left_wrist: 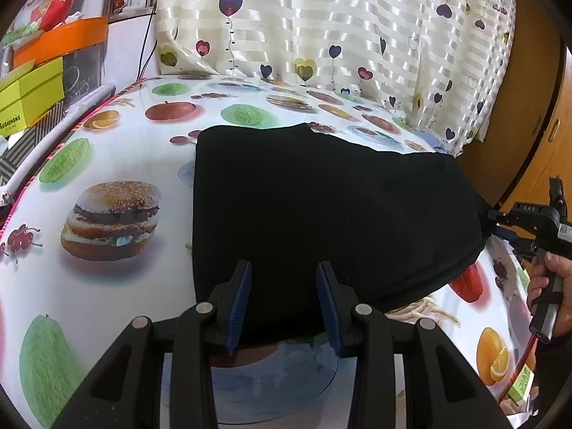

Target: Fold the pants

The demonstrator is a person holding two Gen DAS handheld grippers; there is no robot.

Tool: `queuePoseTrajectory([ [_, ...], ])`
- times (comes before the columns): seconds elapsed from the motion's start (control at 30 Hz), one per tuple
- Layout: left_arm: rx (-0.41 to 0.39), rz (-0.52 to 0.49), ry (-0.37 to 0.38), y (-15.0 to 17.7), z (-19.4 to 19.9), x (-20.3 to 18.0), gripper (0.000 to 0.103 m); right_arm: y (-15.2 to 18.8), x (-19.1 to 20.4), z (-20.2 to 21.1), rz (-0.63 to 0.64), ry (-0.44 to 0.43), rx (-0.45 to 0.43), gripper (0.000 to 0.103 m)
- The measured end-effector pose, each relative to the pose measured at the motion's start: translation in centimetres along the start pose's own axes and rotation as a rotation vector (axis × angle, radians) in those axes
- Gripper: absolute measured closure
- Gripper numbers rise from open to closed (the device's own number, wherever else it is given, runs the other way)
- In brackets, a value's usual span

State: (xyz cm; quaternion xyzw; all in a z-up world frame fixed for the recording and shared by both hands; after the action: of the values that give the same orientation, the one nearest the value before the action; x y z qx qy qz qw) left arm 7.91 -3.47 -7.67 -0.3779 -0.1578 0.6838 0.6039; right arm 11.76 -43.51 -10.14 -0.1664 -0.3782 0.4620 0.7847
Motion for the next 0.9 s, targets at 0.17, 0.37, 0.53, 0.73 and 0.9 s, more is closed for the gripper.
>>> queuePoseTrajectory([
  [0.17,0.001,0.014,0.015,0.0,0.0,0.0,0.063,-0.5,0.1,0.6,-0.070,-0.123,-0.034,0.078],
  [0.37,0.000,0.021,0.024,0.0,0.1,0.0,0.063,-1.0,1.0,0.9,-0.090,-0.236,-0.041,0.078],
  [0.53,0.000,0.024,0.026,0.0,0.1,0.0,0.063,-1.2,0.8,0.6,-0.115,-0.256,-0.021,0.070],
  [0.73,0.000,0.027,0.029,0.0,0.1,0.0,0.063,-0.4,0.7,-0.6,-0.114,-0.239,0.021,0.056],
  [0.9,-0.001,0.026,0.027,0.0,0.1,0.0,0.063,-0.6,1.0,-0.9,-0.083,-0.169,0.040,0.056],
])
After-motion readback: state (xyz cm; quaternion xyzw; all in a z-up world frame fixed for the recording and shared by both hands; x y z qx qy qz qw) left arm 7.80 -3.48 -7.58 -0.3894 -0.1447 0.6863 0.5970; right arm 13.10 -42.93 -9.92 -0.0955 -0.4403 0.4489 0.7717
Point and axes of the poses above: each gripper's, at about its wrist camera, not at the fingertips, and z roughly against the way its jaws point, x to its left, y to its underside, the point moved 10 cm from there along -z, roughly the way its jaws point, and after that the axes turned 10 degrees about z, right-handed, at the moved point
